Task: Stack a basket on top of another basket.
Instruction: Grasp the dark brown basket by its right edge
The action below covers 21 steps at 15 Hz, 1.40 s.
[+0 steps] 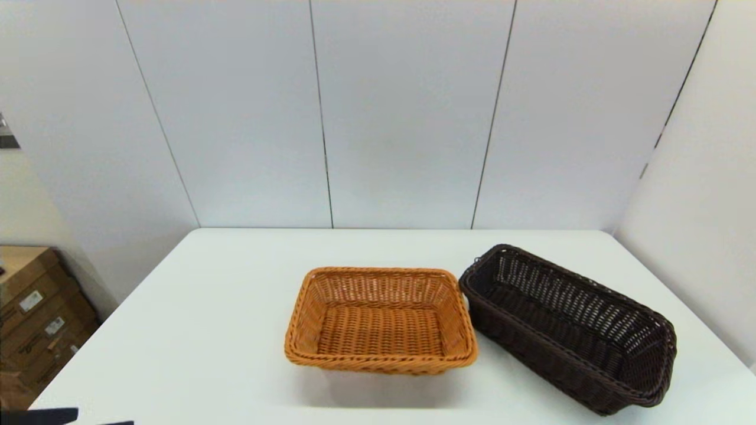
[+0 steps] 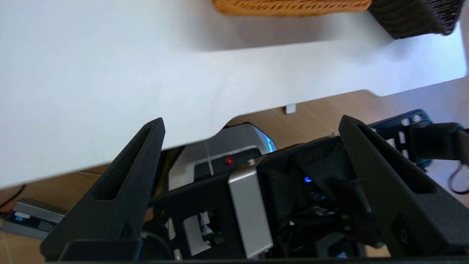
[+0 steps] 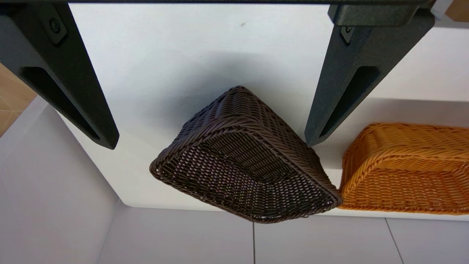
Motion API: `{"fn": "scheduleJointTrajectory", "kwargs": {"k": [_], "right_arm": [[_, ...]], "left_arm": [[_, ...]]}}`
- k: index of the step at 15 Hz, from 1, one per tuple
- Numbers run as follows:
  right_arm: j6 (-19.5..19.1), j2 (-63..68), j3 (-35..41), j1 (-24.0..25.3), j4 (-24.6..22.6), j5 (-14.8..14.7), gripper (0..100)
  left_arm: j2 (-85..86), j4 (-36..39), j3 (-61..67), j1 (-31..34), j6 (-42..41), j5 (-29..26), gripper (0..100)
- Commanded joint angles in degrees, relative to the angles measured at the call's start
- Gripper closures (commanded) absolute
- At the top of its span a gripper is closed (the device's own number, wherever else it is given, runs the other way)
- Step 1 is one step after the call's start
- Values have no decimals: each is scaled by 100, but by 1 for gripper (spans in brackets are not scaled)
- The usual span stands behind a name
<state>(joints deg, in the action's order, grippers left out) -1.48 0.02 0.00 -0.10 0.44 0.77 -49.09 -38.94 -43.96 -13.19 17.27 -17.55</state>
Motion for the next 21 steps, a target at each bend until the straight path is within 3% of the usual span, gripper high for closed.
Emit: {"fn": "scheduleJointTrajectory", "kwargs": {"k": [1, 7, 14, 21], "right_arm": [[-2, 6, 0, 1, 0, 2, 0], [-2, 6, 0, 1, 0, 2, 0], [-2, 6, 0, 1, 0, 2, 0], [-2, 6, 0, 1, 0, 2, 0]], "left_arm": [[1367, -44, 784, 642, -57, -20, 0], [2694, -17, 1619, 1196, -532, -38, 0], [3881, 9, 2014, 1372, -1139, -2, 0], [4751, 396, 2612, 1345, -1587, 560, 0]]}}
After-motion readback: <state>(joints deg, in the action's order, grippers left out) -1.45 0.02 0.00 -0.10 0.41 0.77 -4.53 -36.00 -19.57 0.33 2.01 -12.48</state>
